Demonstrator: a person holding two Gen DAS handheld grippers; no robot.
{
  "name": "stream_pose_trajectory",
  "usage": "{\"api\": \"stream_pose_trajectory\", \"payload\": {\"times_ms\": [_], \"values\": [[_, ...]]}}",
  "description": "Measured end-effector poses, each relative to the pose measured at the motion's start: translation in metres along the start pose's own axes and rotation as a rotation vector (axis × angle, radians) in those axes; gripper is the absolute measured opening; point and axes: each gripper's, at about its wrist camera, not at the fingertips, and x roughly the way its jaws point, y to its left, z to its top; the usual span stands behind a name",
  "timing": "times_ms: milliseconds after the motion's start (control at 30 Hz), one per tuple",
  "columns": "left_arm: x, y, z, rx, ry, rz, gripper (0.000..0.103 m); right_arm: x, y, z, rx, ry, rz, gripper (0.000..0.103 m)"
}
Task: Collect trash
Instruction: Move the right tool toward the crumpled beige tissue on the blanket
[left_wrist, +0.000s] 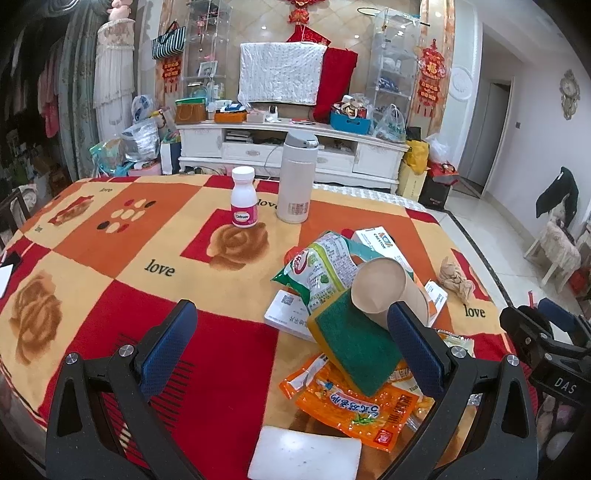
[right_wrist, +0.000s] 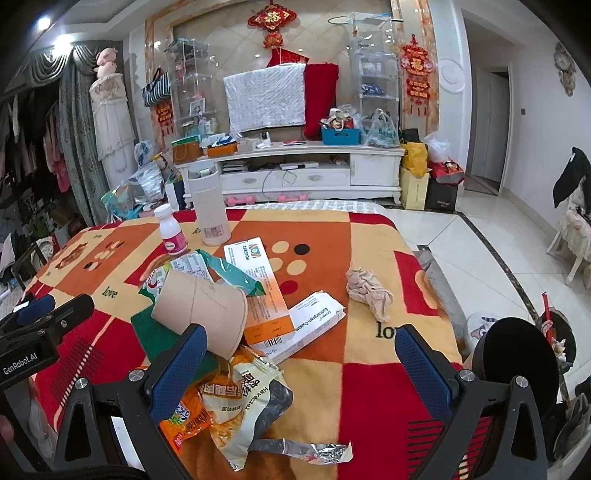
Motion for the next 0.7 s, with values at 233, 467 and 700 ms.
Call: {"api": "stream_pose_trajectory", "payload": {"times_ms": [233, 467, 700], "values": [[0.001, -0.002, -0.001, 0.008, 0.004, -0.011, 0.102, 0.005, -0.004, 0.0, 0.011, 0.01, 0.013, 0.101], [0.008, -0.006, -0.003, 0.022, 0.024, -0.023, 0.102, 0.013, -0.012, -0.004, 0.023, 0.033, 0.008, 0.101], [0.013, -0.014, -0.004, 0.067, 0.048, -0.031, 0.102, 0.015, -0.014, -0.005, 0.02, 0.035, 0.009, 0.101]]}}
